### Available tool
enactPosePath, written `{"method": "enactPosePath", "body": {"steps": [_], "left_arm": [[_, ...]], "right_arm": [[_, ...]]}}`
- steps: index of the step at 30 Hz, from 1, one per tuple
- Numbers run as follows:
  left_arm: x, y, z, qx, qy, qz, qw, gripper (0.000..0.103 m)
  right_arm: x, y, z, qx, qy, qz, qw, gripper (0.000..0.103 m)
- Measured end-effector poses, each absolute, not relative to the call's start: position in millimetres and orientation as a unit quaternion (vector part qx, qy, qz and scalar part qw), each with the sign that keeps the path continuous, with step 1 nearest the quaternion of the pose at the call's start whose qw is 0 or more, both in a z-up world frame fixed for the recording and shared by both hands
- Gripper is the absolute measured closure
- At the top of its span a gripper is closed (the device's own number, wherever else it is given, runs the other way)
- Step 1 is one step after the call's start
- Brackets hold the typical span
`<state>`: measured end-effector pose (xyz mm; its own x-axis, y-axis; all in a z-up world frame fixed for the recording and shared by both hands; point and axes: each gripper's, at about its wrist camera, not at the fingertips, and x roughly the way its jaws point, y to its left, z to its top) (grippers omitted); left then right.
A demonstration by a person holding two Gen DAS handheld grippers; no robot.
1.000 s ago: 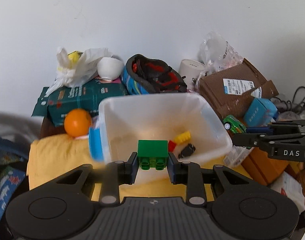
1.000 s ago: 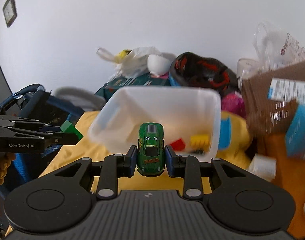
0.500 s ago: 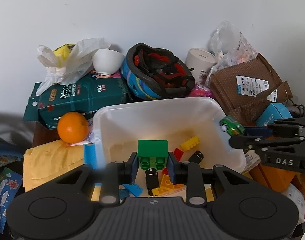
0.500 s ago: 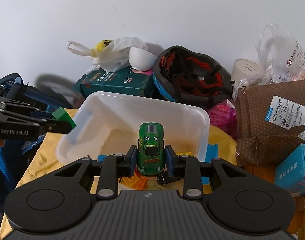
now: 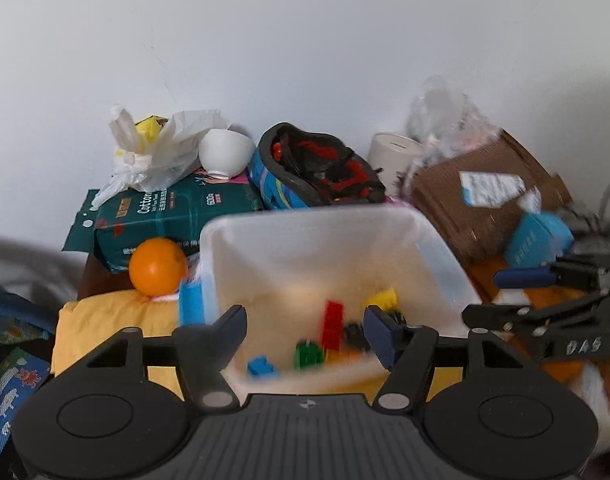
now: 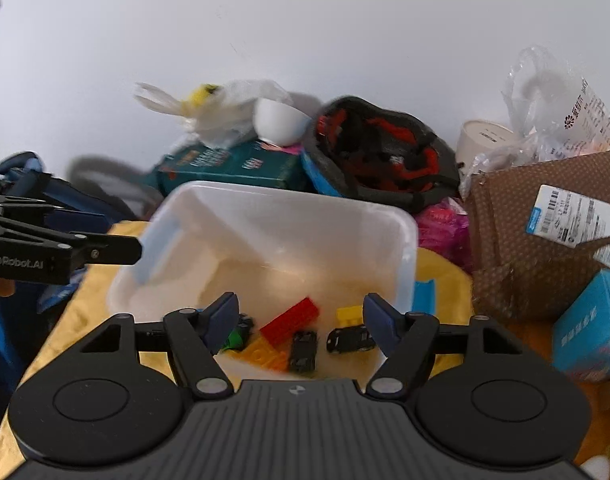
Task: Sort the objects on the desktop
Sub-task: 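Grasp the blue block with the right gripper while the left gripper grasps a black car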
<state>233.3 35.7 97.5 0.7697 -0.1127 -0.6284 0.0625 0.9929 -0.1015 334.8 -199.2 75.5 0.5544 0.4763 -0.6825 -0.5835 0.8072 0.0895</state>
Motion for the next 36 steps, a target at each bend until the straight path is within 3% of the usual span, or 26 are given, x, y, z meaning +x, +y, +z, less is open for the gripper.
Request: {"method": "enactPosePath", "body": {"steps": [6,12,16,18,20,21,22,31,33,36], "left_arm": [[134.0,25.4,6.0,-0.028,0.363,-0.018,0.931,0.035],[96.2,9.2,-61.2,-0.028,0.424,-0.023,0.905,0.037],[106.6,6.2,-70.8,-0.024,0.419,-0.027,0.907,0.038],[117.8,6.9,-72.9,-0.023,0.418,-0.032,0.907,0.045],[123.8,6.4,-75.0,-0.024,0.42,-0.031,0.907,0.049],[127.4,7.2,-74.3,-0.028,0.42,-0.032,0.907,0.051],[129.1,6.6,-74.1,-0.031,0.419,-0.032,0.907,0.052],[137.6,6.3,-69.3,-0.009,0.404,-0.052,0.913,0.052],[137.9,6.8,-71.5,0.0,0.41,-0.063,0.91,0.063],[132.8,7.3,-69.0,0.012,0.402,-0.063,0.913,0.063]], "right_arm": [[235.6,-224.8,27.8,-0.078,0.354,0.328,0.873,0.031],[146.1,-229.6,-47.5,-0.088,0.418,0.342,0.837,0.031],[127.0,-210.8,-69.7,-0.095,0.435,0.348,0.825,0.031],[129.3,-200.4,-74.4,-0.11,0.434,0.343,0.826,0.034],[135.3,-196.7,-80.2,-0.11,0.438,0.343,0.824,0.047],[137.9,-197.3,-83.4,-0.106,0.443,0.343,0.822,0.062],[139.4,-199.1,-85.1,-0.1,0.446,0.341,0.821,0.067],[137.8,-218.4,-85.3,-0.079,0.455,0.328,0.824,0.067],[136.8,-218.9,-85.4,-0.078,0.454,0.33,0.824,0.067],[135.9,-218.0,-83.2,-0.083,0.447,0.336,0.825,0.068]]}}
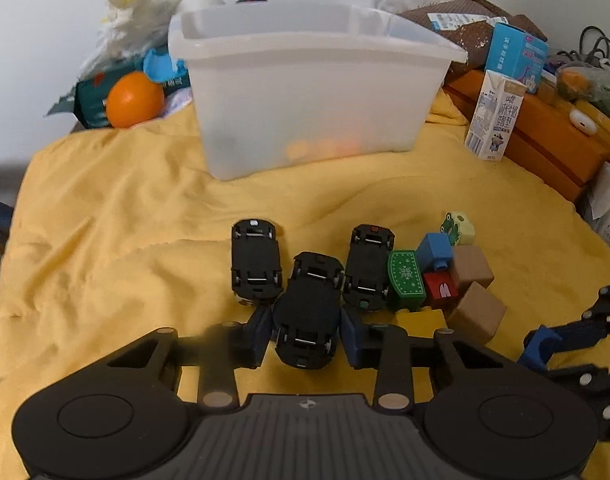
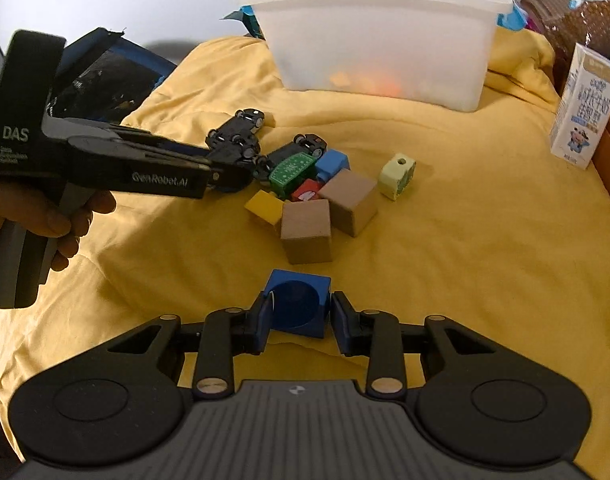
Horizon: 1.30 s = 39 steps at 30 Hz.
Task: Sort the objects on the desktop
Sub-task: 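Grasp the blue block with the right gripper while the left gripper grasps a black car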
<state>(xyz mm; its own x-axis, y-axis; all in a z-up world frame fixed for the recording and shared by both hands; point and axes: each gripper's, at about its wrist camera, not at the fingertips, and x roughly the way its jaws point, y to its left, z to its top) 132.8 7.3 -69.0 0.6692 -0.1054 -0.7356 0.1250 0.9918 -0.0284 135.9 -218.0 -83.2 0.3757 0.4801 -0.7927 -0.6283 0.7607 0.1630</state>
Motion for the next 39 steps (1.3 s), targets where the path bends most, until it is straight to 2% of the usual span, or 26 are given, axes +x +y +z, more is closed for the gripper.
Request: {"method": "enactPosePath", "body": {"steps": [10,15,22,26,39], "left_arm": [[101.3,25.8,-40.1,-0.025,0.376,-0.062,0.924,0.063],[93.7,24.0,-64.2,-0.029,0.441,-0.071,0.894,0.061],[89.6,30.1,-56.6,-0.043,0.404,-0.042,0.913,0.059],[99.4,20.5,-58.0,-0.016,0.402,-0.056,0.914,0.054],[109.1,-9.7,-63.7,0.045,0.416,-0.073,0.905,0.05]], "right_arm": [[135.5,-228.6,-61.0,-0.063,0.417,0.344,0.839,0.068],[139.9,-230.9,-56.4,-0.058,0.416,0.339,0.842,0.068],[130.7,-229.6,-61.6,-0.059,0.423,0.346,0.835,0.068],[126.7,-231.9,-63.4,-0.06,0.427,0.346,0.834,0.068],[116.3,-242.6,-63.4,-0.057,0.433,0.336,0.835,0.068]]}}
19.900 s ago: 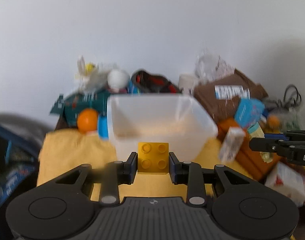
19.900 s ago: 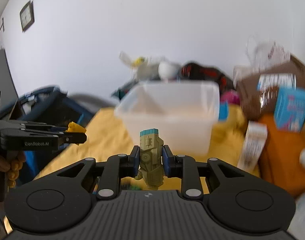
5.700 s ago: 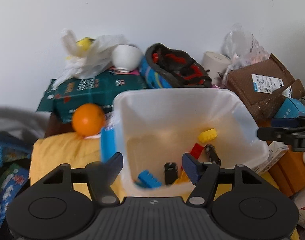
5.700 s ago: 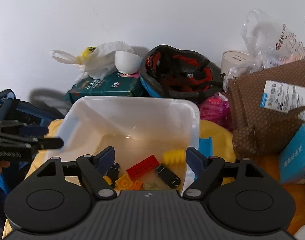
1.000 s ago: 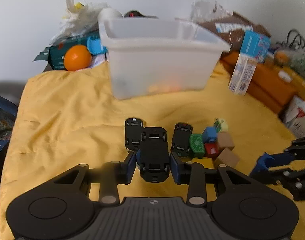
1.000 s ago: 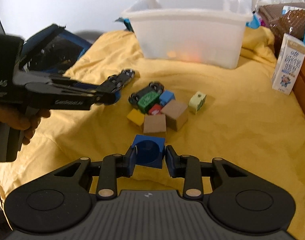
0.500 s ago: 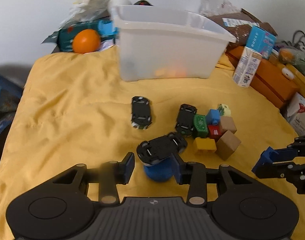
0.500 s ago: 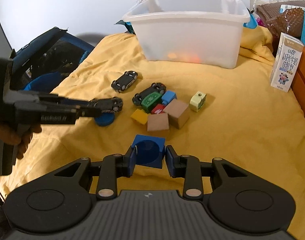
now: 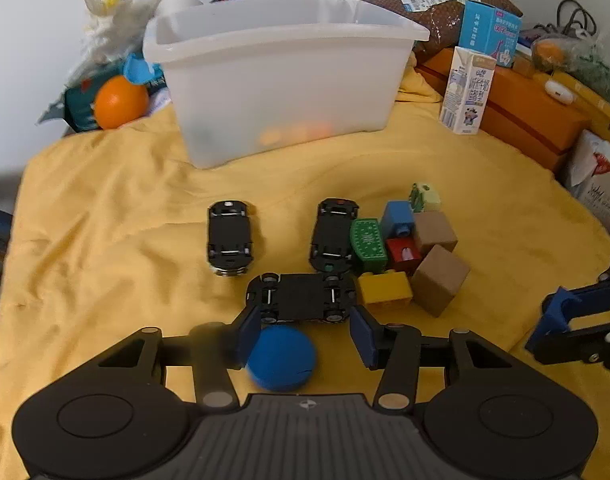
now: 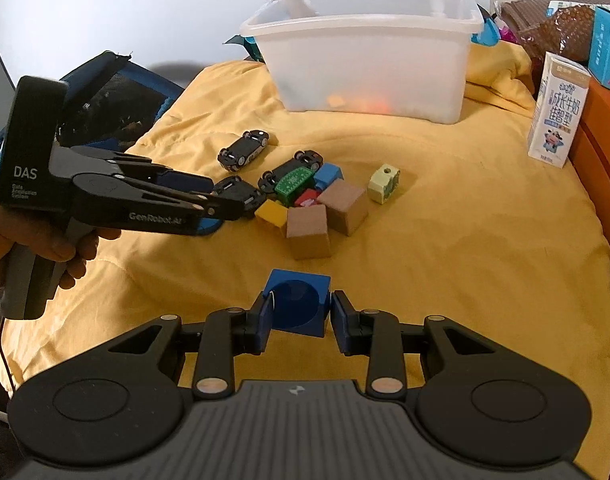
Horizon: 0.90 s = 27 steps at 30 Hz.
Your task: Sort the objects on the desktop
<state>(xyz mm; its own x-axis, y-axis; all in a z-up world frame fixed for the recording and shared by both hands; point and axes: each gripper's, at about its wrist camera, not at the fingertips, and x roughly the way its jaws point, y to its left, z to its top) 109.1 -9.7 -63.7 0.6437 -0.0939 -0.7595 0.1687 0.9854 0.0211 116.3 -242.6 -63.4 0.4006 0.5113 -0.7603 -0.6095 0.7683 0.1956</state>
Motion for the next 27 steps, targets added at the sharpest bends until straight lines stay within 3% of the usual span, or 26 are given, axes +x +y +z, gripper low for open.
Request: {"method": "enactPosePath", "body": {"steps": [7,9,11,20,24,27], "left_arm": [[100.7,2.2,-73.7,0.034,0.434,-0.058,0.898,0.051],[102.4,8.2,-73.2,0.011,0.436,-0.053,0.898,0.069],[101.1,10.3,-71.1,0.01,0.433,-0.055,0.9,0.08],[100.1,22.1,-70.0,0.001,0.426,-0.049,0.903,0.079],[101.3,21.0,-66.2,0.011,0.411,-0.055,0.91,0.092],[100.1,20.7,-63.1,0.012,0.406,-0.06,0.912,0.092]], "right_arm": [[115.5,-246.6,-64.9,-0.052,0.434,0.333,0.835,0.068],[116.5,-246.1,-64.4,-0.051,0.434,0.334,0.835,0.068],[117.1,-244.4,-63.1,-0.053,0.432,0.337,0.835,0.068],[125.7,-237.1,-58.8,-0.058,0.424,0.345,0.836,0.068],[124.7,-231.8,-61.2,-0.06,0.426,0.348,0.833,0.068],[122.9,-230.3,-63.1,-0.061,0.429,0.348,0.831,0.068]]}}
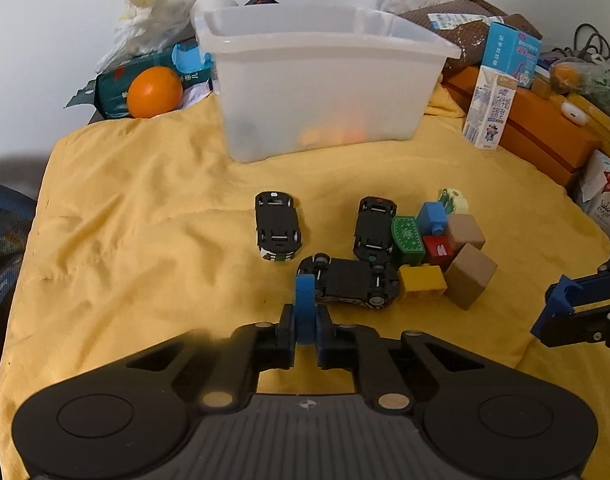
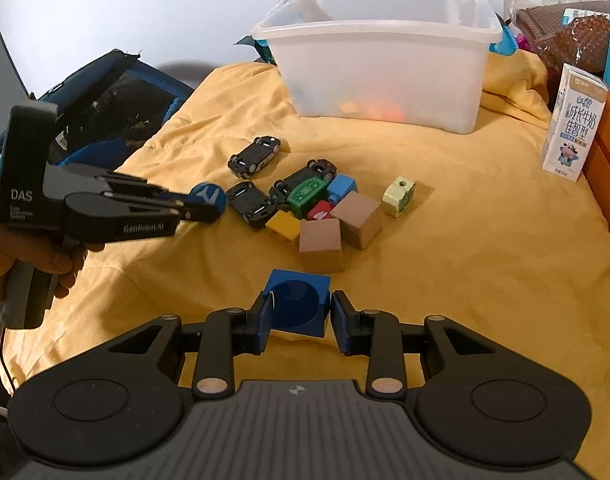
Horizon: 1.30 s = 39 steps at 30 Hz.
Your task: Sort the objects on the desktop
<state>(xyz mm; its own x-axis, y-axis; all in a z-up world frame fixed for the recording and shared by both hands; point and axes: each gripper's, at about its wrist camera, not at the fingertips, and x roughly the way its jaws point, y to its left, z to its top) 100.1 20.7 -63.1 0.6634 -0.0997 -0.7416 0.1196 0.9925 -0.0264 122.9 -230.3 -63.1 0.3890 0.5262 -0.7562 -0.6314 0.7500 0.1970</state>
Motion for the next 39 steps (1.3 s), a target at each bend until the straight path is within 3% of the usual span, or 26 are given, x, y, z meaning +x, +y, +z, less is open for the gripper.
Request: {"method": "enactPosePath", "body": {"steps": [11,23,30,35,37,38,39], "left_arm": [[92.2,26.2,-7.7,-0.019,0.351,-0.059,0.934,0.092],[197.5,14.0,90.7,-0.036,0.341,-0.091,0.935,0.092],[258.9,17.6,122.2,-0.028,0.357,-0.084,0.93,0.092],[285.0,21.9,132.1,-0.027,0.364,-0.072,0.928,0.091],[293.2,23.0,133.8,-0.024,0.362,-0.059,0.93,0.079],[295.7,24.1,133.4,-0.026,0.362,-0.047,0.931,0.058],[296.2,25.3,132.7,-0.027,0.359,-0.036,0.932,0.05]], "right_arm": [[134.3,-233.2,-46.6,-0.044,0.404,0.338,0.849,0.068],[234.4,-223.7,56.9,-0.037,0.316,0.318,0.893,0.068],[309.1,-208.7,104.5,-0.032,0.334,0.302,0.892,0.068],[338.2,-196.8,103.3,-0.044,0.366,0.292,0.882,0.068],[345.7,-195.1,99.4,-0.041,0.376,0.286,0.88,0.066],[349.5,-194.0,97.0,-0.039,0.38,0.283,0.88,0.066],[354.0,-192.5,94.1,-0.038,0.383,0.277,0.88,0.055]]}}
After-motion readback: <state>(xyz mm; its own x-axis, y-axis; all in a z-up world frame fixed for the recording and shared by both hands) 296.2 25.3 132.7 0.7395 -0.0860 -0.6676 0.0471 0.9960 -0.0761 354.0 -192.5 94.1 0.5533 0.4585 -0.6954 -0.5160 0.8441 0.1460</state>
